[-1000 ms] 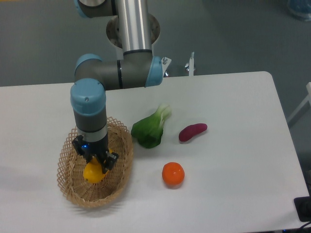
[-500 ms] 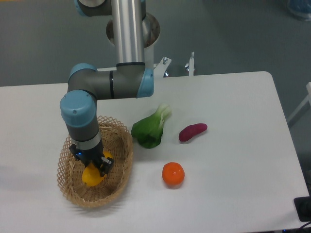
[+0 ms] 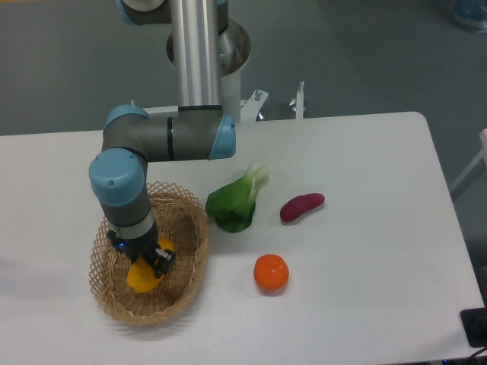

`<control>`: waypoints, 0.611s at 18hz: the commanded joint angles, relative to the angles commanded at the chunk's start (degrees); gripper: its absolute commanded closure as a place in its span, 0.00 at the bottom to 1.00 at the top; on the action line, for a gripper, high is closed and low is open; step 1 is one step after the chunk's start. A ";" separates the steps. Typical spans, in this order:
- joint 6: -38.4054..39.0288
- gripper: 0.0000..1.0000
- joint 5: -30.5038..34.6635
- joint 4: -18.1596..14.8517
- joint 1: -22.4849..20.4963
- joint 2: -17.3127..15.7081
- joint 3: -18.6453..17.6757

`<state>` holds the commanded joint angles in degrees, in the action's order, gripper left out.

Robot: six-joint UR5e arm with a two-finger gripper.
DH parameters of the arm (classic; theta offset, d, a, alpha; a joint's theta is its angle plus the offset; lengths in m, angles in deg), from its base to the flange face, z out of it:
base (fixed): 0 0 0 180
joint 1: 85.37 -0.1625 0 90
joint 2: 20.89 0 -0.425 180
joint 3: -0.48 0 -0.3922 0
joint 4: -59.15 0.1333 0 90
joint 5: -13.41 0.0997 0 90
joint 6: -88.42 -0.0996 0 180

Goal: Place the mango in the basket
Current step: 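Lower the mango into the basket, then open the gripper to release the mango and rise slightly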

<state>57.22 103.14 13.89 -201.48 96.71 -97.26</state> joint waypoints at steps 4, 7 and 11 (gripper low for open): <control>0.09 0.37 0.00 0.09 0.09 -0.09 -0.09; 0.09 0.23 0.61 0.09 0.09 0.09 0.26; 0.09 0.00 2.02 0.09 0.09 -0.26 0.09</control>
<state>57.31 105.17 13.98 -201.39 96.44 -97.17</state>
